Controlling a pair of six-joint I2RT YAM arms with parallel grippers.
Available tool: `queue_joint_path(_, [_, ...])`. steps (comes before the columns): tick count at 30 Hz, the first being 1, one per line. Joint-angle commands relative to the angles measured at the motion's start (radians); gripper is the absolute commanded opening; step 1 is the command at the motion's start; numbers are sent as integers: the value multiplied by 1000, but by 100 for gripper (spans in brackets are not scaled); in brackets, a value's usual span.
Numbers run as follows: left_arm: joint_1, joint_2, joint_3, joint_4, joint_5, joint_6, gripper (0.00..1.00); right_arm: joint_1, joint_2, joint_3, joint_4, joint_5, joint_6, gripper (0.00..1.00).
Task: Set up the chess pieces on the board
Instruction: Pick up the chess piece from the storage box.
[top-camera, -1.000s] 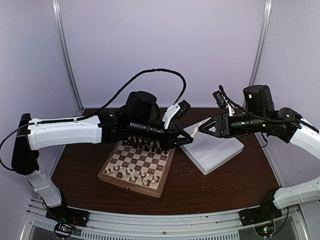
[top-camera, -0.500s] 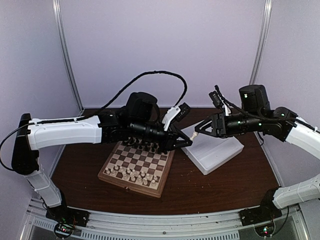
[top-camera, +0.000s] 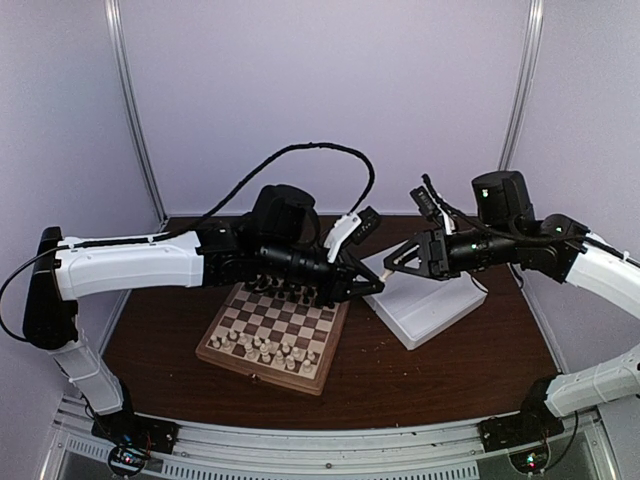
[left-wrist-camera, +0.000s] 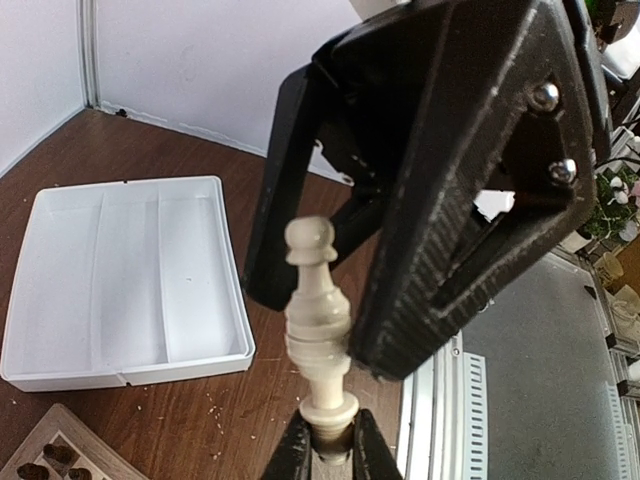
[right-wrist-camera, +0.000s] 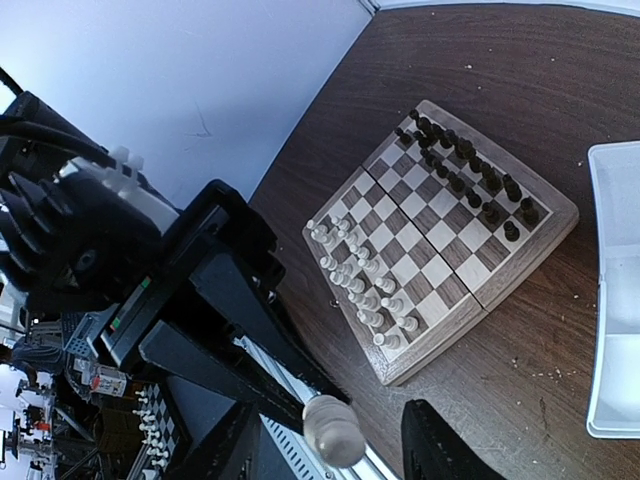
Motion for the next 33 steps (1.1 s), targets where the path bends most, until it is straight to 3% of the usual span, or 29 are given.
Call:
queue_joint_path(1, [-2,-10,21,24,-95,-32,0,-3,-42,-43,95,-38,-14,54])
queue_joint_path(6, [-3,-27,-67,209,-182,-174,0,0,-155,-206,340,60,29,62])
queue_joint_path(20, [-3,-30,-78,318,-177,-219,0,54,-159,-360,697,228,177,45])
queue_joint_path(33, [-3,-30,-106,379,-124,-250,0,69,-121,-346,687,247,153,35])
